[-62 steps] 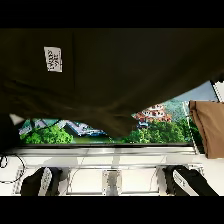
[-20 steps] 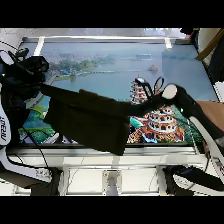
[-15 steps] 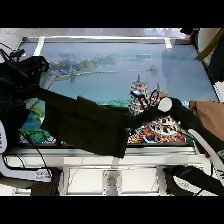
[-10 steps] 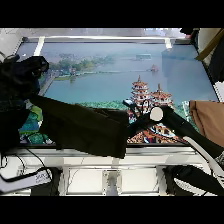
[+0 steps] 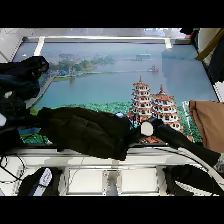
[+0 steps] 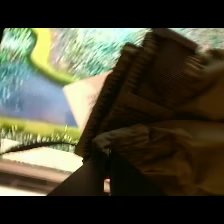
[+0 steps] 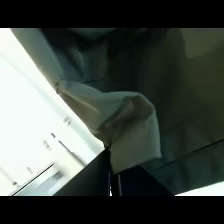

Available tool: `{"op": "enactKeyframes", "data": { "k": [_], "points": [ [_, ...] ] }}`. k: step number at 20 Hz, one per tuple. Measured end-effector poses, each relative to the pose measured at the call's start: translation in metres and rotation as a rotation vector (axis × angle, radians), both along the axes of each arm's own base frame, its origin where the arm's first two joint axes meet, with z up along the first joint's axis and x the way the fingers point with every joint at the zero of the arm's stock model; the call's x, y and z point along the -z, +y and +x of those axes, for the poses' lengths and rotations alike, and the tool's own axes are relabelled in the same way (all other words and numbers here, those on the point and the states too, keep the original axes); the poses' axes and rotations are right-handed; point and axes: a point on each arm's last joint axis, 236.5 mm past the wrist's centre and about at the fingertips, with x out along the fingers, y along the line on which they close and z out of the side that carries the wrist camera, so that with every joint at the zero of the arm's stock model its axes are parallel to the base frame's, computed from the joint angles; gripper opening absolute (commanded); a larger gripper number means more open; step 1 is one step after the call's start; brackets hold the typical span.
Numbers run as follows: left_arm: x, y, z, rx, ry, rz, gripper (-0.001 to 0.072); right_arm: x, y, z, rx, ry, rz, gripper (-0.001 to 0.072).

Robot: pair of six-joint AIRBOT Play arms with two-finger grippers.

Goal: Fold the clothes and pants, and hang the long-sleeved shirts on hangers.

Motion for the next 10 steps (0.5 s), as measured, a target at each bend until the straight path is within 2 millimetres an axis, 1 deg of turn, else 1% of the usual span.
{"op": "enactKeyframes", "data": {
  "k": [3,5,7,9,10],
  "points": [
    [0.009,0.012,-0.015,-0.069,-0.004,0.002,0.0021,0.003,0.002,-0.037,-0.008,0.048,-0.022,0.0002],
    [0.013,0.016,-0.021,-0.082,0.005,0.003,0.0021,0.009,0.001,-0.055,0.0,0.066,-0.038,0.0003],
    [0.021,0.018,-0.025,-0.08,0.029,-0.003,0.0021,0.019,-0.001,-0.063,0.016,0.064,-0.051,0.0003],
    [0.031,0.018,-0.027,-0.078,0.062,-0.018,0.0022,0.028,-0.002,-0.062,0.037,0.042,-0.054,0.0004],
    [0.038,0.019,-0.029,-0.077,0.084,-0.028,0.0022,0.031,-0.002,-0.06,0.046,0.03,-0.051,0.0026]
  ]
}}
